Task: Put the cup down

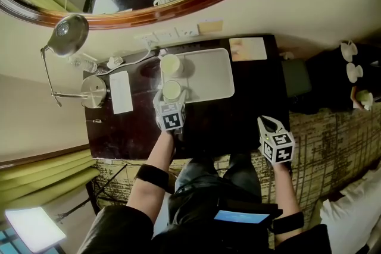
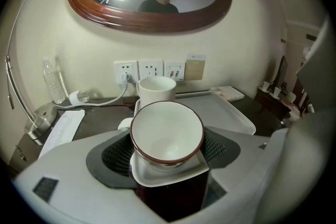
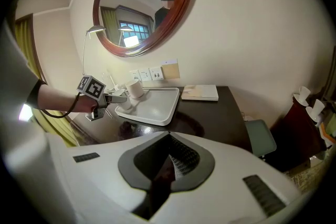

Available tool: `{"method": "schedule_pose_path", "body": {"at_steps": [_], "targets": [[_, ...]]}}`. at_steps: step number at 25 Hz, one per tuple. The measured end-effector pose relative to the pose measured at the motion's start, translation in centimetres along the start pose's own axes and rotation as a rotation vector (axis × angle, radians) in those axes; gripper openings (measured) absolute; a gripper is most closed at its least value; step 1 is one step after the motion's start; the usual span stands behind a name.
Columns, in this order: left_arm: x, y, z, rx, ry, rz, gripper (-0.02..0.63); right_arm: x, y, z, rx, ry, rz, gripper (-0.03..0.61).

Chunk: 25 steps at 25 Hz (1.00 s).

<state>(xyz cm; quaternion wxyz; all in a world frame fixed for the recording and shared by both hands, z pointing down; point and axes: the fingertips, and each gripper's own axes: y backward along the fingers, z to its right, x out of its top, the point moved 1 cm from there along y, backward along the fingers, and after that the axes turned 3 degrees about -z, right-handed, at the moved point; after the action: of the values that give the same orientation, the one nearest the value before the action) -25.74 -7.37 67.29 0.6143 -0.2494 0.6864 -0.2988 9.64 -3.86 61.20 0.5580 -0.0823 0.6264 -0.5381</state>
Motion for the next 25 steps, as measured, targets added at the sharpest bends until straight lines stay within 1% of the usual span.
{"method": "schedule_pose_path", "body": {"at_steps": [6,8,10,13,18,22,25], "targets": [[0.1,0.2,-0.4,-0.004,-0.003,0.026,0.379,0.2,0.0,0.1,0.007,0.003,0.004,0.001],[0.1,0.4,-0.5,-0.001,-0.021,0.04,0.379,0.1,0.1,0.2,0.013,-0.001,0.004,0.001],[0.3,0.5,-0.2,-0.001,-0.058,0.052,0.379,0.1,0.1,0.3,0.019,-0.003,0.005,0.001],[0.9,1.1,0.7,-0.01,-0.091,0.06,0.379,0.2,0.0,0.1,0.042,0.005,0.005,0.001],[2.4,2.3,4.0,-0.044,-0.134,0.087,0.379,0.7,0.1,-0.6,0.112,0.025,0.007,0.001],[4.0,2.8,8.6,-0.111,-0.177,0.108,0.379,1.4,0.3,-0.9,0.169,0.048,0.006,0.001],[5.1,2.3,11.4,-0.131,-0.229,0.134,0.379,2.0,0.5,-0.9,0.198,0.062,0.011,0.001]]}}
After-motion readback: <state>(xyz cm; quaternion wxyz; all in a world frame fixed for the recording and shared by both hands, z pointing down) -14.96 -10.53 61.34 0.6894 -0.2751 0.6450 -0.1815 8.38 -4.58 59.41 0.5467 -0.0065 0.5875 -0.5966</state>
